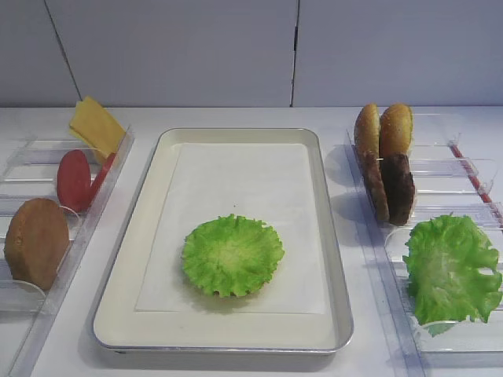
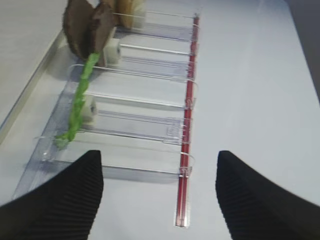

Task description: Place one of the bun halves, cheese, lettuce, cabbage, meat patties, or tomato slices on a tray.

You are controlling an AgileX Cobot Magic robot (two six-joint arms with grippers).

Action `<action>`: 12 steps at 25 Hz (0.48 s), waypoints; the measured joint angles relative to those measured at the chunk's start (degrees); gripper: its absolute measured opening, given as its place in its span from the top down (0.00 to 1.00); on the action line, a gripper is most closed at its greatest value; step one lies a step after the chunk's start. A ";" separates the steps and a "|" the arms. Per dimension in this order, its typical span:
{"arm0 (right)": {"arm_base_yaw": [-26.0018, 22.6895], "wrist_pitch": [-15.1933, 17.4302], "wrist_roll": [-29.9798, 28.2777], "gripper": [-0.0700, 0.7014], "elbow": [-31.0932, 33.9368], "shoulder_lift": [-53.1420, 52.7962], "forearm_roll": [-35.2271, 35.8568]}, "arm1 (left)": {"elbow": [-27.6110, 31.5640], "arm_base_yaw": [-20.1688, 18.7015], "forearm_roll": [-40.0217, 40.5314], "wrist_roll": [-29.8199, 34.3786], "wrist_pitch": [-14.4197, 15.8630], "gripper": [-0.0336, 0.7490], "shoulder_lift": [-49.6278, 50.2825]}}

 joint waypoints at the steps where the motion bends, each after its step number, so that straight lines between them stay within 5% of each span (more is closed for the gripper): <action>1: -2.07 0.00 0.00 0.24 0.00 0.00 0.00 | 0.00 0.00 0.00 0.00 0.00 0.38 0.00; 6: -8.77 0.00 0.00 0.24 0.00 0.00 0.00 | 0.00 0.00 0.00 0.00 0.00 0.38 0.00; 12: -9.06 0.00 0.00 0.26 0.00 0.00 0.00 | 0.00 0.00 0.00 -0.02 0.00 0.38 0.00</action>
